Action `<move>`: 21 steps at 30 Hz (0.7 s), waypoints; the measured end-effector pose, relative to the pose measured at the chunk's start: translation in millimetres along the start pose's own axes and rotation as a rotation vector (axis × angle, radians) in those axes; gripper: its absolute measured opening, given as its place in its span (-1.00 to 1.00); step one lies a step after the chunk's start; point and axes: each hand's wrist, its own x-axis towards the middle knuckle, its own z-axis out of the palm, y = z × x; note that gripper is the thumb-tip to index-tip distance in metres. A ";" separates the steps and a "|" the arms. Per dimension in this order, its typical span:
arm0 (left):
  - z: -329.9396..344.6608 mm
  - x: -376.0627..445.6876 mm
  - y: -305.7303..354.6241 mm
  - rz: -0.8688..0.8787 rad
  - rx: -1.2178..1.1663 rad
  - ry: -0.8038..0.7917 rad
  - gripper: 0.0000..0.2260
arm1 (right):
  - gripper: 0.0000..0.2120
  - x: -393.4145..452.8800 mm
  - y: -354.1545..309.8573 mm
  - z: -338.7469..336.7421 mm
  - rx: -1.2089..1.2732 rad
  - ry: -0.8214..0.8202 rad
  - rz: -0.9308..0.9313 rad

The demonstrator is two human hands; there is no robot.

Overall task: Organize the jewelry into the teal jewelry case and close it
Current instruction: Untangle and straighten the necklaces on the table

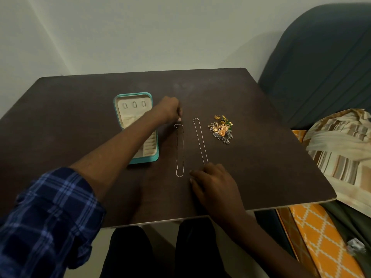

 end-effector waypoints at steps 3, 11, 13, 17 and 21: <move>0.1 -0.8 4.9 -0.026 0.024 -0.072 -0.82 | -0.70 3.6 -7.2 6.8 -0.007 -0.060 -0.007; 7.4 1.6 5.7 -0.017 0.008 -0.066 -0.85 | -0.82 4.4 -13.0 14.7 -0.049 -0.092 -0.070; 9.3 1.8 5.2 -0.004 0.009 -0.046 -0.85 | -0.85 5.8 -13.0 15.0 -0.034 -0.090 -0.072; 14.4 4.1 3.5 0.022 0.024 -0.005 -0.87 | -0.89 8.3 -13.0 15.2 -0.062 -0.069 -0.074; 19.0 5.8 2.6 0.018 0.027 0.018 -0.89 | -0.89 10.1 -11.9 15.5 -0.059 -0.057 -0.086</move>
